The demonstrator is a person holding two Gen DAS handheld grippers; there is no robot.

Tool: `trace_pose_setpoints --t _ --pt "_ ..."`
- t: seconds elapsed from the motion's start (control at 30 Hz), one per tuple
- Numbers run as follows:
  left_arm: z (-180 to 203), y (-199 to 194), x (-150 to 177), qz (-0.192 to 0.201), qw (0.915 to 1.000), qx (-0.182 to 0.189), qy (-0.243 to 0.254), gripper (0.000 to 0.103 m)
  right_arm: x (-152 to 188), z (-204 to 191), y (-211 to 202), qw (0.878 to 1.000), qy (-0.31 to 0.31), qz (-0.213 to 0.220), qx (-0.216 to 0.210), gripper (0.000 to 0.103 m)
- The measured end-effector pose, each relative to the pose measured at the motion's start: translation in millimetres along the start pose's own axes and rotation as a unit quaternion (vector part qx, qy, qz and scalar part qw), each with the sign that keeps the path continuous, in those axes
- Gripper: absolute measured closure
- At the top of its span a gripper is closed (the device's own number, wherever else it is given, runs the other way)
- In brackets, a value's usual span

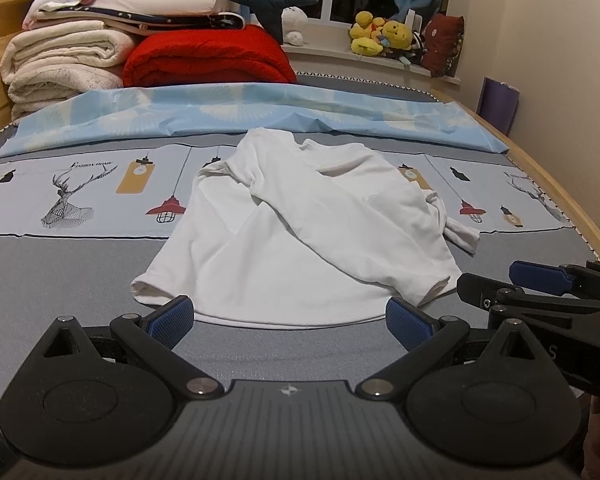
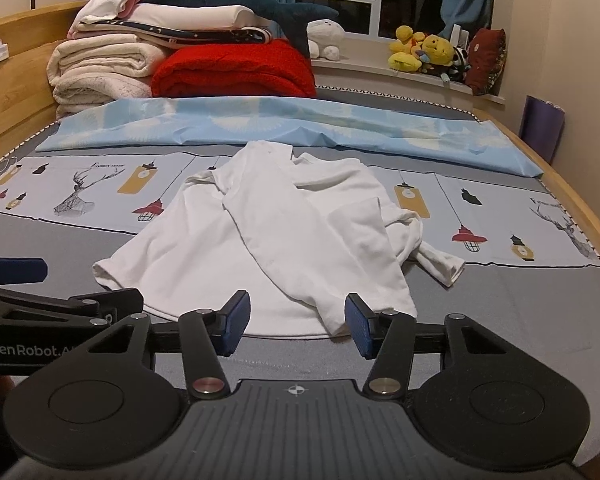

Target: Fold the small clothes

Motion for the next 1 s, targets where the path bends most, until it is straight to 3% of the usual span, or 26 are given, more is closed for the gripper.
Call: trace_pose_setpoints --t 0.37,0.47,0.53,0.6,0.63,0.67,0.7,0.8,0.87,0.93,1.0 --pt "1 0 0 -0.002 1.0 0.001 -0.001 0.001 -1 -2 0 1.0 -0.001 0.002 0.0 0.049" --pt "-8 -3 -7 0.001 0.9999 -0.001 -0.01 0.001 -7 1 -1 1.0 -0.005 0.012 0.004 0.054" --pt "-20 -4 -20 0.001 0.9999 0.007 -0.012 0.009 -21 19 -9 0.999 0.021 0.039 0.019 0.059" --pt "-36 1 -41 0.001 0.9999 0.012 0.007 0.035 -42 50 -15 0.995 0.057 0.07 0.037 0.077" --pt "-43 6 -51 0.002 0.9997 0.013 0.023 0.045 -51 66 -14 0.993 0.07 0.078 0.048 0.08" --pt "-51 14 -62 0.001 0.999 0.012 0.043 0.069 -60 80 -11 0.992 0.081 0.084 0.056 0.083" --pt "-59 24 -72 0.0 0.9981 0.012 0.061 0.084 -70 98 -4 0.99 0.087 0.088 0.061 0.085" --pt "-93 64 -87 -0.018 0.9975 0.011 0.068 0.084 -88 135 25 0.989 0.096 0.087 0.067 0.085" --pt "-117 98 -80 -0.049 0.9975 0.009 0.05 0.084 -84 147 60 0.992 0.11 0.05 0.048 0.084" --pt "-145 130 -57 -0.101 0.9948 0.001 0.009 0.084 -70 152 96 0.993 0.114 0.012 0.032 0.084" --pt "-165 155 -34 -0.17 0.9845 -0.005 -0.042 0.08 -46 151 134 0.993 0.109 -0.036 0.027 0.083"
Point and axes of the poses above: each gripper's, at about its wrist camera, not at the fingertips, and y roughly the way its jaws point, z to its right, x to its underside, the point moved 10 cm from there along y, roughly the way its jaws point, and after that the axes turned 6 degrees about z, right-handed, at the moved point
